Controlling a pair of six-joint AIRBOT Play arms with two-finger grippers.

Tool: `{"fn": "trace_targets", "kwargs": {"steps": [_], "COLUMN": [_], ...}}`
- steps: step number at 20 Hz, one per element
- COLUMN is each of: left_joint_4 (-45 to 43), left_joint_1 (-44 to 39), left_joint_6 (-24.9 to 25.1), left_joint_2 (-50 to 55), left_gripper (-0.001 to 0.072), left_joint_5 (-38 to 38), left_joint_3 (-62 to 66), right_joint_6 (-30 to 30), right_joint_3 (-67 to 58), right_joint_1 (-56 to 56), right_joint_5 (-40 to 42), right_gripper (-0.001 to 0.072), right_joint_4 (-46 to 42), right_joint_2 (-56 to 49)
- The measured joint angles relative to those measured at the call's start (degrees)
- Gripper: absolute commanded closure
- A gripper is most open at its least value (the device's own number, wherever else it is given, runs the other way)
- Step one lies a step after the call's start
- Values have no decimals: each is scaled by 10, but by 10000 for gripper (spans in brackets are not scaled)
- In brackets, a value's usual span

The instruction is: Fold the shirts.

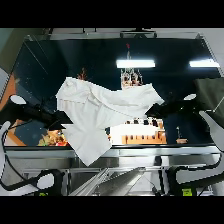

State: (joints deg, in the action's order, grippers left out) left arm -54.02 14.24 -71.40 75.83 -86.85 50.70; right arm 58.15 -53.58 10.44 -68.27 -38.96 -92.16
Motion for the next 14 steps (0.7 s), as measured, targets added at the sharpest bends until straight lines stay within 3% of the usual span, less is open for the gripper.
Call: {"fn": "trace_targets", "kwargs": {"steps": [7, 9, 14], "left_joint_4": [-3, -3, 0], "left_joint_1": [46, 51, 54], "left_joint_6": [4, 4, 4], "left_joint_2": [-90, -102, -91], "left_gripper": [11, 11, 7], "left_joint_5": [56, 69, 83], "left_joint_3": [-108, -125, -156], "right_joint_6": [19, 19, 8], "right_joint_3": [2, 2, -48], "right_joint_1": [-38, -53, -70], "right_joint_5": [25, 35, -2], "right_gripper": [366, 677, 693], "right_joint_4": [-7, -13, -15], "right_joint_2": [-2, -6, 2]}}
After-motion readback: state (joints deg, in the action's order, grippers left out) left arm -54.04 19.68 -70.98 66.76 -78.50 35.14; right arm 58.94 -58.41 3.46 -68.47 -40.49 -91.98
